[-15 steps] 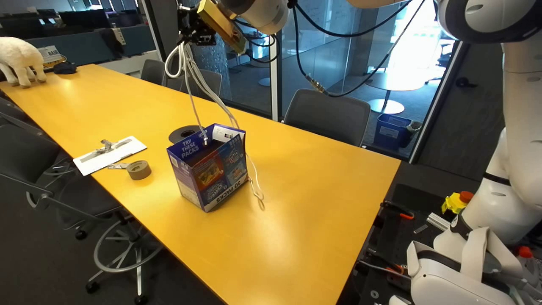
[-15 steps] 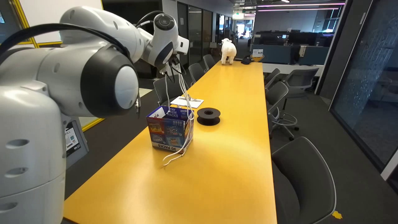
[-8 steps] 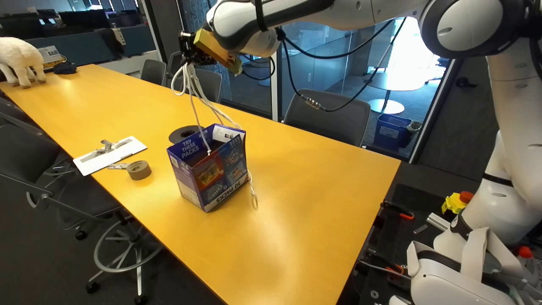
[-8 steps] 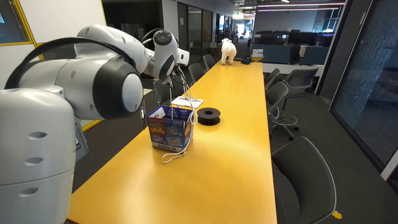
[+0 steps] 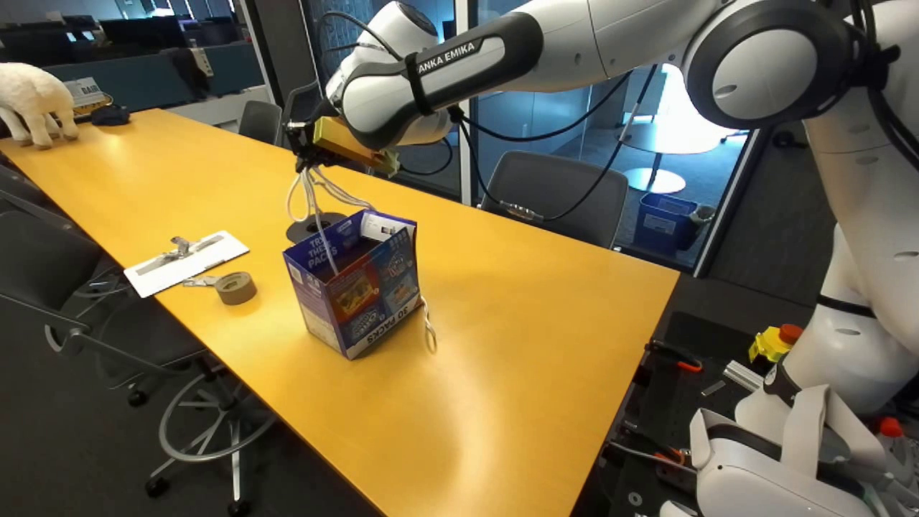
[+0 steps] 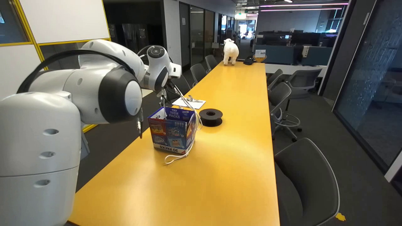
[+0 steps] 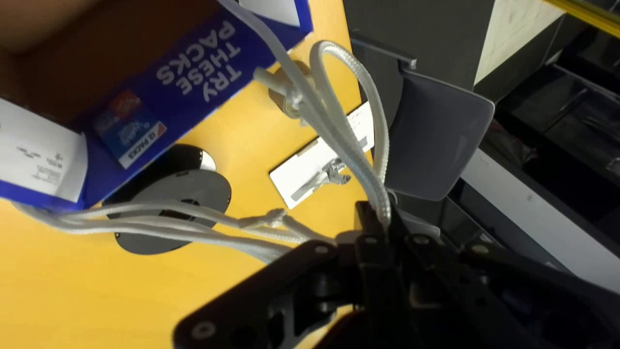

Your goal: Place the two white ropes inside the blue box

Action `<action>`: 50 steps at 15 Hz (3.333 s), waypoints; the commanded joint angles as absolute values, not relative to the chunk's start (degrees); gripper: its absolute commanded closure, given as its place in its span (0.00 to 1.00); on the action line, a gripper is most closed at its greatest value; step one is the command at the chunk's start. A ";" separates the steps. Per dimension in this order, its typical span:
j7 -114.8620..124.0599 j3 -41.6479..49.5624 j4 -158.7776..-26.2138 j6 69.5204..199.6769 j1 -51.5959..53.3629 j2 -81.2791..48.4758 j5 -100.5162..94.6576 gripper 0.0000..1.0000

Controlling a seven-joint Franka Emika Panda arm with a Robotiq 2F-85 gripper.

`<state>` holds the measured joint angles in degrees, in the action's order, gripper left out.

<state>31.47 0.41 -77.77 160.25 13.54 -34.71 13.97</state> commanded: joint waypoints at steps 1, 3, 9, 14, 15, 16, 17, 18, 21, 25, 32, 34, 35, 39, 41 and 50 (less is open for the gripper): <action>30.48 -0.59 -78.11 155.30 14.14 -34.21 12.72 0.96; 30.22 -0.43 -79.22 154.58 14.71 -34.49 12.06 0.96; 28.65 0.37 -82.84 153.43 14.86 -35.22 8.42 0.96; 26.31 0.26 -85.18 153.33 14.51 -36.67 7.45 0.96; 25.87 0.18 -85.51 153.16 14.49 -37.00 7.29 0.96; 25.49 0.17 -85.78 153.00 14.49 -37.30 7.10 0.96; 24.97 0.02 -85.95 152.55 14.44 -37.70 6.99 0.96; 24.45 0.03 -86.13 152.20 14.47 -38.05 6.78 0.96; 23.14 0.48 -86.54 150.54 14.98 -38.68 5.26 0.70; 21.14 0.64 -86.72 147.00 15.17 -38.17 2.27 0.48; 13.50 0.70 -88.31 145.63 14.49 -34.39 -4.99 0.00; 14.18 1.11 -88.84 147.04 14.25 -32.82 -5.62 0.00; 14.28 1.28 -88.87 147.33 14.09 -32.24 -5.87 0.00; 21.61 3.62 -86.49 148.16 13.24 -30.82 -4.38 0.00; 26.08 5.22 -83.08 144.12 12.72 -31.68 -3.74 0.00; 45.30 9.49 -61.05 126.93 7.63 -47.13 -1.58 0.00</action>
